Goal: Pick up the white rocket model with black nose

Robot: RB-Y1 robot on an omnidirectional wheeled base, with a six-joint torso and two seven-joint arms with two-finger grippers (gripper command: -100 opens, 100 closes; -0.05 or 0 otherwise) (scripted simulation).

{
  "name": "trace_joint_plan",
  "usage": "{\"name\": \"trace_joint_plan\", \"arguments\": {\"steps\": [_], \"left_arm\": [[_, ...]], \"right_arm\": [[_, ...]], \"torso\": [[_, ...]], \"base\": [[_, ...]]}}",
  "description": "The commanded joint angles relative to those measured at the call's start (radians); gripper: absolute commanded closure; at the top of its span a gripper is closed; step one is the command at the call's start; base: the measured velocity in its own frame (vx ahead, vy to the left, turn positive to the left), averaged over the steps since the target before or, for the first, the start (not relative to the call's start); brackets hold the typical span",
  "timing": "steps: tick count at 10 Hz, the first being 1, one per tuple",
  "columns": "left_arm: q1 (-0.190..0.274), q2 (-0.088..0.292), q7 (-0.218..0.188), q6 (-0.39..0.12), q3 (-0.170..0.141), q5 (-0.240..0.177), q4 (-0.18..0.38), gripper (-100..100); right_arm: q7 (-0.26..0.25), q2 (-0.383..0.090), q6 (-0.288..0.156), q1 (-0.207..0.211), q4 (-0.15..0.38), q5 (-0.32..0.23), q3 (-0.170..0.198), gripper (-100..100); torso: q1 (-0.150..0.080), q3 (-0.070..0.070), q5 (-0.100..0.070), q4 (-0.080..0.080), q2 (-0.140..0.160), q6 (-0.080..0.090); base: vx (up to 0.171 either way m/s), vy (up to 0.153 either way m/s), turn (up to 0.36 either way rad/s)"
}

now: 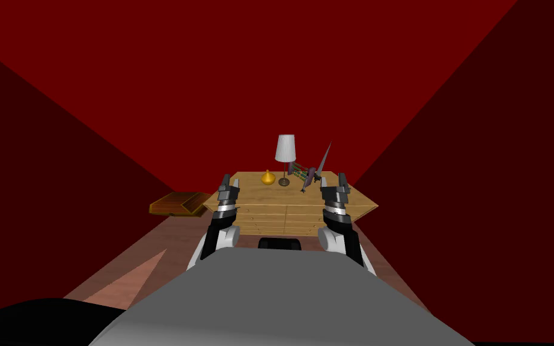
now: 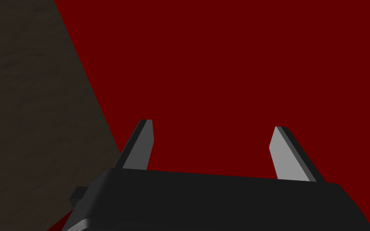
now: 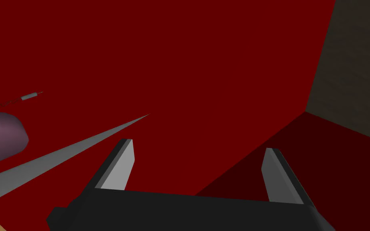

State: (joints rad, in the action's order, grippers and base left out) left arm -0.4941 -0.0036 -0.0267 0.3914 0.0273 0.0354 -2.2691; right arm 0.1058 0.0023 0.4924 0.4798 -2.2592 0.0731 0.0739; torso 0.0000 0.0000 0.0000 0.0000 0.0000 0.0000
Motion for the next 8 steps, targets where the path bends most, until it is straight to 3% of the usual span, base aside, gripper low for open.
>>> {"name": "trace_joint_plan", "arguments": {"steps": [1,8], "left_arm": [[0.000,0.000,0.000,0.000,0.000,0.000,0.000,0],[0.000,0.000,0.000,0.000,0.000,0.000,0.000,0]], "right_arm": [[-0.008,-0.040,-0.003,0.002,0.011,-0.004,-0.004,-100],[-0.105,-0.183,-0.044,0.022,0.140,-0.050,-0.050,-100]], "torso": [[0.000,0.000,0.000,0.000,0.000,0.000],[0.003,0.002,0.001,0.001,0.004,0.000]], "base": [[-0.013,0.009,-0.002],[-0.053,0.039,-0.005]]}}
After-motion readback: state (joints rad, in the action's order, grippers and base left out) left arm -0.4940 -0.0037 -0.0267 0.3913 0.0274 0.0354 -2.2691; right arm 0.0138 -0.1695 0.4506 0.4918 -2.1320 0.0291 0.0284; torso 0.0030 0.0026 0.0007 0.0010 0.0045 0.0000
